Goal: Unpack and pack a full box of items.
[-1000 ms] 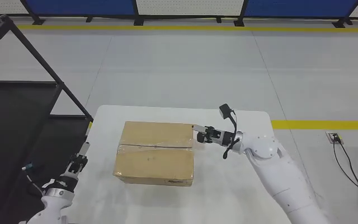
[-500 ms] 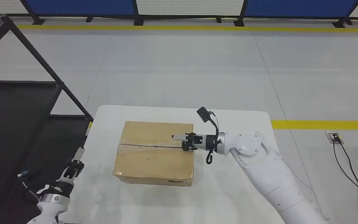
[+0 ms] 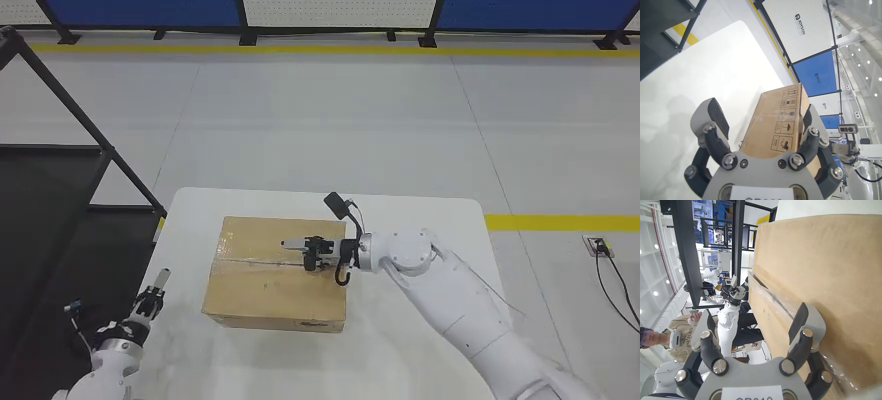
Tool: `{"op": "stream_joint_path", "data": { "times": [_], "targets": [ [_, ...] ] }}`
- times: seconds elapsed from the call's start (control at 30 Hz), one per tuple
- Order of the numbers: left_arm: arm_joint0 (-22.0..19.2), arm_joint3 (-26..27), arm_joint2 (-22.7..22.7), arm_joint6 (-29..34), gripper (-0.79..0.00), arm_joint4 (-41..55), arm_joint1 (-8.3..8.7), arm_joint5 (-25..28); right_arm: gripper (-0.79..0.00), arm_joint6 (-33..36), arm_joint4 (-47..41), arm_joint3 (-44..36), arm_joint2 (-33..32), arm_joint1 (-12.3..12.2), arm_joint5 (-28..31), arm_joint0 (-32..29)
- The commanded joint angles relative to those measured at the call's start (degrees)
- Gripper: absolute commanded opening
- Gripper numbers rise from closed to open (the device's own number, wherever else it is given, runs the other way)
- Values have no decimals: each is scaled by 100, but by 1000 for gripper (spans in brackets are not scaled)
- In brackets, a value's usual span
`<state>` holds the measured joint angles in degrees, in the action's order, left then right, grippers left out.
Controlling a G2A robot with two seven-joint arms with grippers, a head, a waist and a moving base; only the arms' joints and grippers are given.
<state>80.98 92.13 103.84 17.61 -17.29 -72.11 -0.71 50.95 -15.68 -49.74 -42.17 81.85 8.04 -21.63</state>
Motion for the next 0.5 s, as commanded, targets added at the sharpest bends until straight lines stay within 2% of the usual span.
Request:
{"op": "stream_joint_path", "data": {
  "times": [0.0,0.2,0.47],
  "targets": [
    [-144,-189,-143,-52,0,-170,0,-73,0,3,-53,139,115,96,6,97],
    [-518,-600,-654,-299,0,-652,-24,-176,0,-23,-251,515,457,441,118,362],
    [-539,-586,-994,-468,0,-1054,-33,-77,0,-327,-410,1078,820,933,240,636]
  ]
}}
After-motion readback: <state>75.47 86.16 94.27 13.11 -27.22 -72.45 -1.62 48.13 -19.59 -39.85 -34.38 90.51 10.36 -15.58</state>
